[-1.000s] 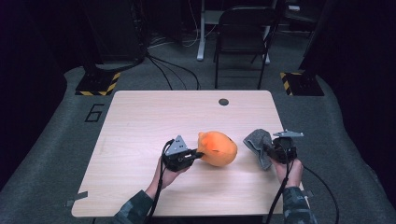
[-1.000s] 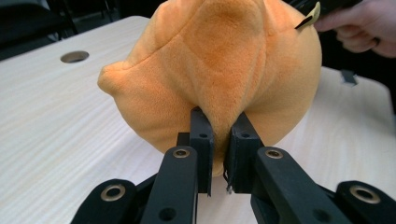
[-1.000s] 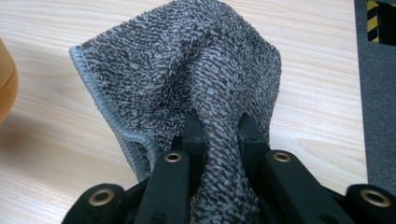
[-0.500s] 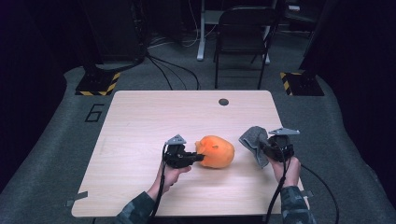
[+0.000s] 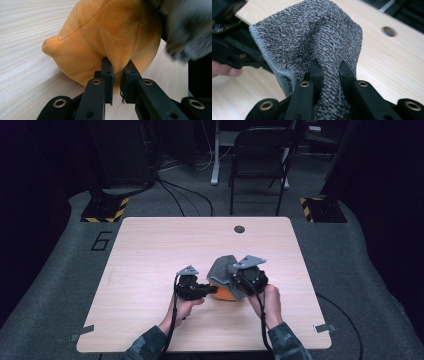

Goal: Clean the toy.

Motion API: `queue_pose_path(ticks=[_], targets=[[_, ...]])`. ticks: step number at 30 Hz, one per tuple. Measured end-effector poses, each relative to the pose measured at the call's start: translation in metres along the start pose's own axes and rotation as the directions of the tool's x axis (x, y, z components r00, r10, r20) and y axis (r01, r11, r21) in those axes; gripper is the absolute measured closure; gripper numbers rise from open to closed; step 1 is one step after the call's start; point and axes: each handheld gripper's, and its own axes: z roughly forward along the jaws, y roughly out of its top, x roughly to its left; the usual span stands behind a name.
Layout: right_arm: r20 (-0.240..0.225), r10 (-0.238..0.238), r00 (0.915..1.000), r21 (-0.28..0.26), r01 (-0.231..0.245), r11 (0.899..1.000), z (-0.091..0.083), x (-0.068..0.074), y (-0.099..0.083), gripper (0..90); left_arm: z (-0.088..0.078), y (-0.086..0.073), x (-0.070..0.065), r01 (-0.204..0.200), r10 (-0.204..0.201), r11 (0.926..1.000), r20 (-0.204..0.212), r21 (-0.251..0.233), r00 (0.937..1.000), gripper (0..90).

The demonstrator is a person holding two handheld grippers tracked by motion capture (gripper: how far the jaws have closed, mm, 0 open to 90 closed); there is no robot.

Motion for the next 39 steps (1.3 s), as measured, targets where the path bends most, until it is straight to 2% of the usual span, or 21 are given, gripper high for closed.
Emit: queue_pose_path(ticks=[2,3,5,10,13,15,16,19,20,23,24,25,26,27,30,32,33,34,36,39], targets=[[0.036,-0.051,0.9981,0.019,0.050,0.999,0.011,0.010,-0.002,78.2,0.001,-0.001,0.001,0.005,-0.005,1.0000,-0.003,0.005,1.0000,81.9],[0.047,-0.054,0.9974,0.024,0.053,0.998,0.012,0.011,-0.004,78.2,0.001,-0.002,0.002,0.012,-0.012,0.9999,0.006,0.004,0.9999,82.0],[0.041,-0.049,0.9980,0.022,0.048,0.999,0.011,0.006,-0.006,78.2,0.001,-0.002,0.002,0.004,-0.004,1.0000,0.003,0.004,1.0000,82.0],[0.077,-0.003,0.9970,0.034,0.000,0.999,0.010,-0.013,-0.020,78.2,0.002,-0.002,0.001,0.002,-0.002,1.0000,0.000,0.003,1.0000,81.9],[0.115,0.031,0.9929,0.066,-0.038,0.997,0.012,-0.026,-0.032,78.2,0.002,-0.002,0.002,0.006,-0.006,1.0000,0.006,0.000,1.0000,81.9],[0.113,0.060,0.9918,0.082,-0.069,0.994,0.017,-0.038,-0.041,78.2,0.002,-0.002,0.001,0.001,-0.001,1.0000,0.011,-0.002,0.9999,81.9],[0.115,0.087,0.9896,0.099,-0.098,0.990,0.020,-0.042,-0.045,78.2,0.003,-0.002,0.001,-0.005,0.005,1.0000,0.010,-0.002,0.9999,81.9],[0.132,0.115,0.9846,0.124,-0.131,0.984,0.032,-0.055,-0.057,78.2,0.003,-0.002,0.000,-0.014,0.015,0.9999,0.010,-0.002,0.9998,81.9],[0.134,0.129,0.9826,0.145,-0.148,0.978,0.037,-0.060,-0.062,78.2,0.003,-0.002,0.000,-0.016,0.016,0.9999,0.011,-0.003,0.9998,81.9],[0.141,0.149,0.9788,0.180,-0.173,0.968,0.049,-0.068,-0.072,78.1,0.003,-0.001,-0.001,-0.020,0.020,0.9998,0.012,-0.005,0.9997,81.9],[0.136,0.159,0.9778,0.204,-0.185,0.961,0.057,-0.072,-0.079,78.1,0.004,-0.001,-0.001,-0.024,0.024,0.9997,0.009,-0.005,0.9997,81.8],[0.136,0.159,0.9778,0.204,-0.185,0.961,0.057,-0.072,-0.079,78.1,0.004,-0.002,-0.001,-0.023,0.023,0.9997,0.011,-0.005,0.9997,81.8],[0.138,0.174,0.9751,0.219,-0.201,0.955,0.061,-0.076,-0.083,78.1,0.004,-0.002,-0.001,-0.023,0.023,0.9997,0.011,-0.006,0.9997,81.8],[0.138,0.174,0.9751,0.219,-0.201,0.955,0.061,-0.076,-0.083,78.1,0.004,-0.002,-0.001,-0.023,0.023,0.9997,0.011,-0.006,0.9997,81.8],[0.146,0.180,0.9727,0.197,-0.207,0.958,0.050,-0.080,-0.081,78.1,0.003,-0.002,-0.001,-0.024,0.024,0.9997,0.010,-0.007,0.9997,81.7],[0.143,0.193,0.9707,0.148,-0.214,0.966,0.033,-0.081,-0.072,78.2,0.003,-0.002,-0.001,-0.026,0.026,0.9996,0.010,-0.007,0.9996,81.7],[0.136,0.195,0.9713,0.088,-0.208,0.974,0.012,-0.076,-0.058,78.2,0.003,-0.002,-0.001,-0.028,0.028,0.9996,0.009,-0.005,0.9996,81.6],[0.136,0.195,0.9713,0.088,-0.208,0.974,0.012,-0.076,-0.058,78.2,0.003,-0.002,-0.001,-0.032,0.032,0.9995,0.009,-0.003,0.9995,81.6],[0.112,0.175,0.9781,0.022,-0.179,0.984,-0.008,-0.065,-0.043,78.2,0.004,-0.002,-0.002,-0.034,0.034,0.9994,0.005,-0.004,0.9994,81.6],[0.074,0.088,0.9934,-0.051,-0.084,0.995,-0.023,-0.038,-0.023,78.1,0.004,-0.002,-0.002,-0.045,0.045,0.9990,0.005,-0.002,0.9990,81.6]])
